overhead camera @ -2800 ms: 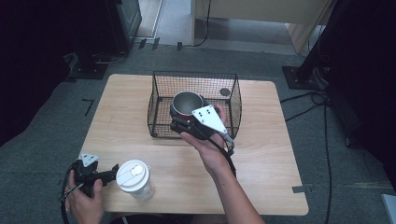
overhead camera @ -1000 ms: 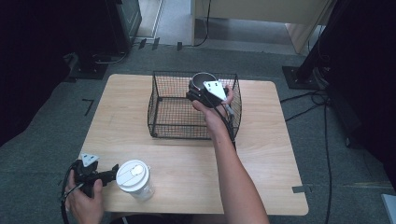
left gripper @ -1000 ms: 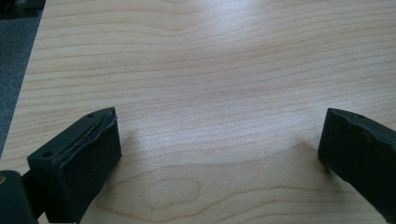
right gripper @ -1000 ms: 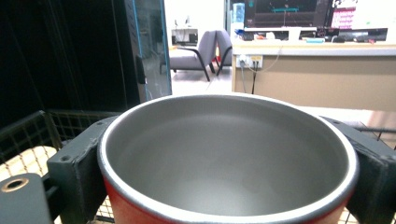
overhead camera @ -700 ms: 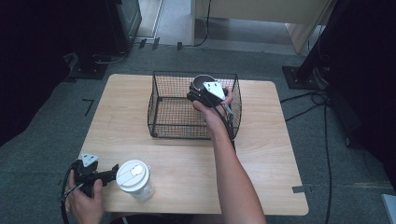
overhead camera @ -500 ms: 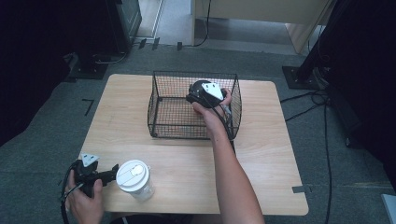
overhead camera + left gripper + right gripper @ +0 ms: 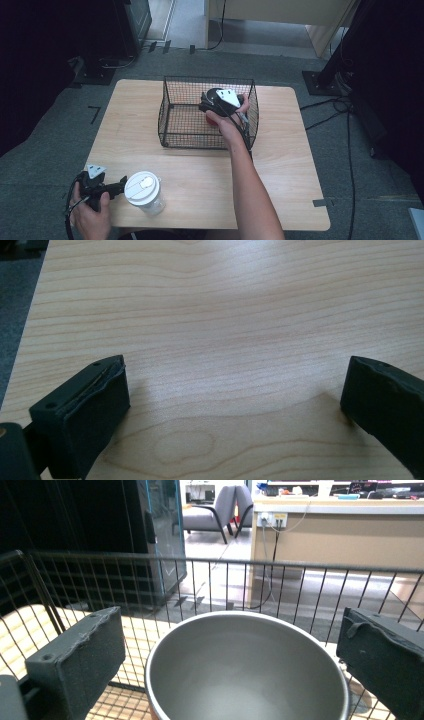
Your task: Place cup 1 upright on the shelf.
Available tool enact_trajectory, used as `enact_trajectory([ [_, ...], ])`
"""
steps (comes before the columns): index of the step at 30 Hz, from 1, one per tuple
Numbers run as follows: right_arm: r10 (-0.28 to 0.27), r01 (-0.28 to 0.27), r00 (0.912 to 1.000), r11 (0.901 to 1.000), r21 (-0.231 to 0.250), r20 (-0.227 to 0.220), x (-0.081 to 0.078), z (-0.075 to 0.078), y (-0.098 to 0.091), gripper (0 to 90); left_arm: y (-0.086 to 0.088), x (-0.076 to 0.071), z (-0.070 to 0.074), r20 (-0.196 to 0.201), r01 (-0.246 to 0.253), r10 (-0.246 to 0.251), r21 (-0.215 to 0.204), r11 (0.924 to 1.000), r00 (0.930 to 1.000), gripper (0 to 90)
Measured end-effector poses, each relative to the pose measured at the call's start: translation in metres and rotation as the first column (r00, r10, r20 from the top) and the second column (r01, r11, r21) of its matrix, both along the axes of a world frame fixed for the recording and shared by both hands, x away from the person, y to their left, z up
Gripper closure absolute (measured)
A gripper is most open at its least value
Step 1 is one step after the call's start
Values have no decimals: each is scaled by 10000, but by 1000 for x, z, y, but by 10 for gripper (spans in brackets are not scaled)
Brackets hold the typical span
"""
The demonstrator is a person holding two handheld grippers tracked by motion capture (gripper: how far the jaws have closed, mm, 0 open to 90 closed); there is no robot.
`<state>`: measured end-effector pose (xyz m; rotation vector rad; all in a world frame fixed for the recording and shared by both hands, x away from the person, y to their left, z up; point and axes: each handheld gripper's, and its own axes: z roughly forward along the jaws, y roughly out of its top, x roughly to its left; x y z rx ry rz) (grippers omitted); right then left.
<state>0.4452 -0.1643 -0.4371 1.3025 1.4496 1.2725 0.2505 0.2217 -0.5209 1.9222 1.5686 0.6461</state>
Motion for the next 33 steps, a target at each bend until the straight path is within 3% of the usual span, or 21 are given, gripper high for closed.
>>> enact_trajectory([
  [11, 37, -61, 9989, 9986, 527, 464, -19, 25, -6, 0, 0, 0, 0, 2, -5, 5, -3, 10000, 10000, 0],
  [17, 423, -429, 9987, 9988, 229, 281, -39, 29, -8, 0, 0, 0, 0, 0, 0, 0, -2, 10000, 10000, 0],
  [25, 858, -858, 9956, 9963, -7, 364, -67, 31, -7, 0, 0, 0, 0, 0, -1, 1, -2, 10000, 10000, 0],
  [33, 1547, -1541, 9877, 9878, -245, 248, -97, 25, 4, 0, 0, 0, 0, 8, -7, 7, -1, 10000, 10000, 0],
])
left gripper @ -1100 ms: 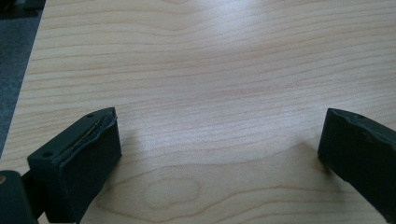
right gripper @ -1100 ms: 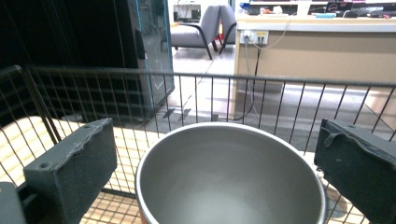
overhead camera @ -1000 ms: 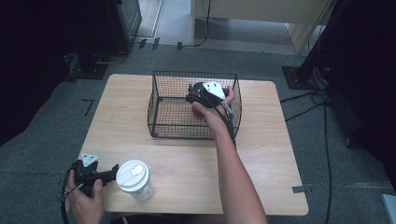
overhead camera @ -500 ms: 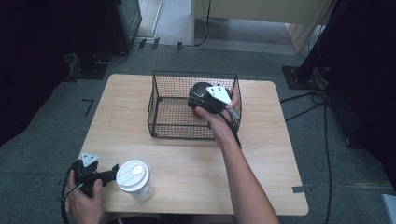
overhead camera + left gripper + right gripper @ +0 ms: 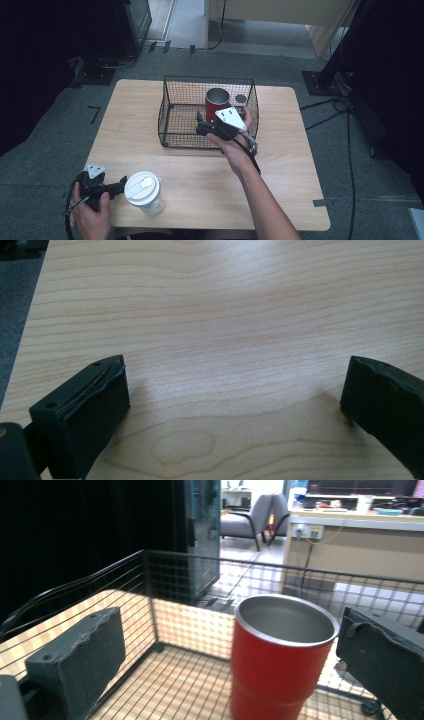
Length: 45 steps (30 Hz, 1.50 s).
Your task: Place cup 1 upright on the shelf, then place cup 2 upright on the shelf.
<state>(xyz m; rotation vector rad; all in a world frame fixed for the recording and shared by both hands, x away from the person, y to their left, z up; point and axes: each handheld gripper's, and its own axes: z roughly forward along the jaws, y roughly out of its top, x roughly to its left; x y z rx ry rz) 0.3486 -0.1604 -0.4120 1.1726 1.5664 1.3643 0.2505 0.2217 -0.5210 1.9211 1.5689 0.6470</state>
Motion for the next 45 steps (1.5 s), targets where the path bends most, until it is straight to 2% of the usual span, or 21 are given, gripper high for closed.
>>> enact_trajectory([
  [9, 877, -877, 9961, 9961, -19, 109, -37, -7, 17, 0, 0, 0, 0, -8, -1, 1, -2, 10000, 10000, 0],
  [13, 1163, -1163, 9932, 9930, -192, -3, -53, -14, 25, 0, 0, 0, 0, 17, -4, 4, -9, 10000, 10000, 0],
  [20, 1782, -1786, 9838, 9838, -160, -204, -79, -29, 37, 0, 0, 0, 0, -10, 4, -4, -1, 10000, 10000, 0],
  [28, 2549, -2561, 9659, 9664, -207, -457, -111, -50, 46, 0, 0, 0, 0, -8, 5, -5, 3, 10000, 10000, 0],
  [36, 3240, -3265, 9423, 9450, -171, -847, -141, -74, 53, 0, 0, 0, 0, -8, 3, -3, 2, 10000, 10000, 0],
  [39, 3530, -3557, 9308, 9345, -135, -950, -151, -80, 58, 0, 0, 0, 0, -6, 2, -2, 1, 10000, 10000, 0],
  [42, 3874, -3904, 9147, 9206, -38, -1150, -159, -83, 64, 0, 0, 0, 0, -6, 2, -2, 1, 10000, 10000, 0],
  [45, 4147, -4172, 9040, 9088, -29, -1042, -166, -81, 71, 0, 0, 0, 0, -6, 5, -5, 4, 10000, 10000, 0],
])
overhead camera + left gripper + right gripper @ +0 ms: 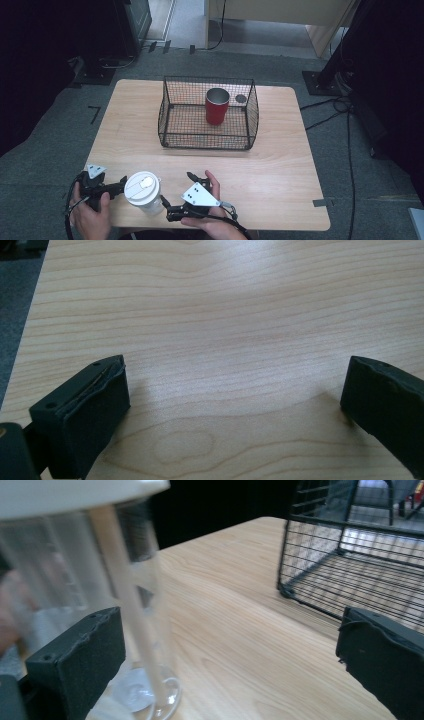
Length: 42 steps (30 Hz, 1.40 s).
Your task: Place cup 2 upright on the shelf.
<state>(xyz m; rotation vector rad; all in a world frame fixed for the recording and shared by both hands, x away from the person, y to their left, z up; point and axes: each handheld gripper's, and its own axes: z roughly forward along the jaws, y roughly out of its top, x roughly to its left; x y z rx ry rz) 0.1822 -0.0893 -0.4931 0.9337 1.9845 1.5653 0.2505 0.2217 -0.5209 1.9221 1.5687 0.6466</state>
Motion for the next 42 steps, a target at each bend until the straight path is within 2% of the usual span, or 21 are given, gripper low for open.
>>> enact_trajectory([
  [3, 275, -276, 9996, 9996, 55, 58, -5, 1, 5, 0, 0, 0, 0, 0, 0, 0, -2, 10000, 10000, 0],
  [15, 822, -825, 9965, 9963, 225, 161, -17, 2, 22, 0, 0, 0, 0, 0, -2, 2, -2, 10000, 10000, 0],
  [23, 1142, -1153, 9930, 9926, 373, 315, -16, 9, 44, 0, 0, 0, 0, 0, -3, 3, -3, 10000, 10000, 0],
  [27, 1226, -1238, 9916, 9919, 296, 404, -12, 7, 56, 0, 0, 0, 0, 1, -3, 3, -4, 10000, 10000, 0],
  [33, 1129, -1139, 9932, 9929, 348, 282, -5, 3, 65, 0, 0, 0, 0, -2, 0, 0, -2, 10000, 10000, 0],
  [42, 1382, -1400, 9896, 9891, 452, 396, -2, 3, 73, 157, 0, 0, 0, -1, 0, 0, -2, 10000, 10000, 0],
])
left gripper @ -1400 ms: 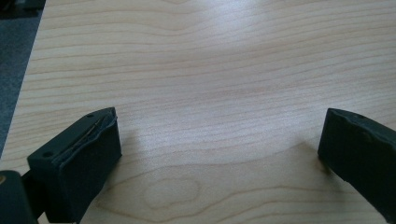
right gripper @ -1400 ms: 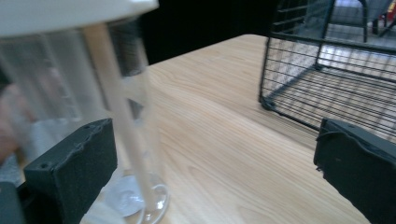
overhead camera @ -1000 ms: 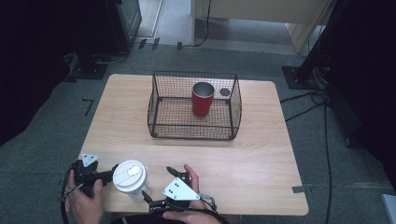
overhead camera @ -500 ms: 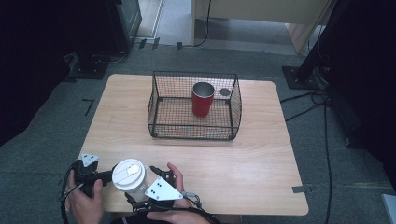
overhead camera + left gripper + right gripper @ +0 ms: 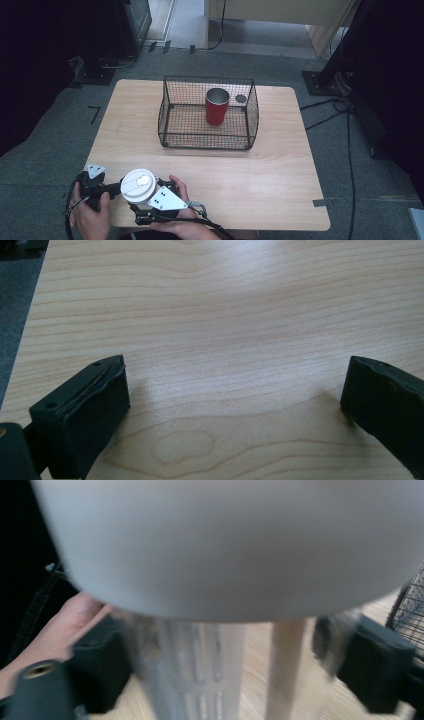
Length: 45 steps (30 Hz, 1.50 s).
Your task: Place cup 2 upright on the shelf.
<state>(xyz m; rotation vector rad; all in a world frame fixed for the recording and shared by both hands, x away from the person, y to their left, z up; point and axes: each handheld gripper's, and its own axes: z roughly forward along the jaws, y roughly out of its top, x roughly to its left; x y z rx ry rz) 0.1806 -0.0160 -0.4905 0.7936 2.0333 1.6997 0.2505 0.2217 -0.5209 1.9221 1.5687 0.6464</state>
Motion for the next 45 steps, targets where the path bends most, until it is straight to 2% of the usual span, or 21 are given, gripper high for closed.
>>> enact_trajectory([
  [4, 188, -187, 9998, 9997, -127, 98, -1, 2, -1, 163, 0, 0, 0, -3, 2, -2, -1, 10000, 10000, 0],
  [9, 122, -125, 9995, 9999, 100, 298, -1, 4, -6, 163, 0, 0, 0, -1, 2, -2, -1, 10000, 10000, 0],
  [16, -92, 62, 9980, 9988, 482, 622, -1, 12, -15, 162, 0, 0, 0, 12, -2, 2, -5, 10000, 10000, 0],
  [19, -240, 201, 9983, 9972, 725, 532, 1, 17, -19, 161, 0, 0, 0, 10, 3, -3, -2, 10000, 10000, 0],
  [25, -541, 481, 9961, 9952, 857, 692, 6, 26, -31, 161, 0, 0, 0, 9, 1, -1, -3, 10000, 10000, 0],
  [45, -1484, 1291, 9798, 9813, 1426, 1338, 26, 64, -63, 161, 0, 0, 0, 16, -9, 9, -12, 10000, 10000, 0],
])
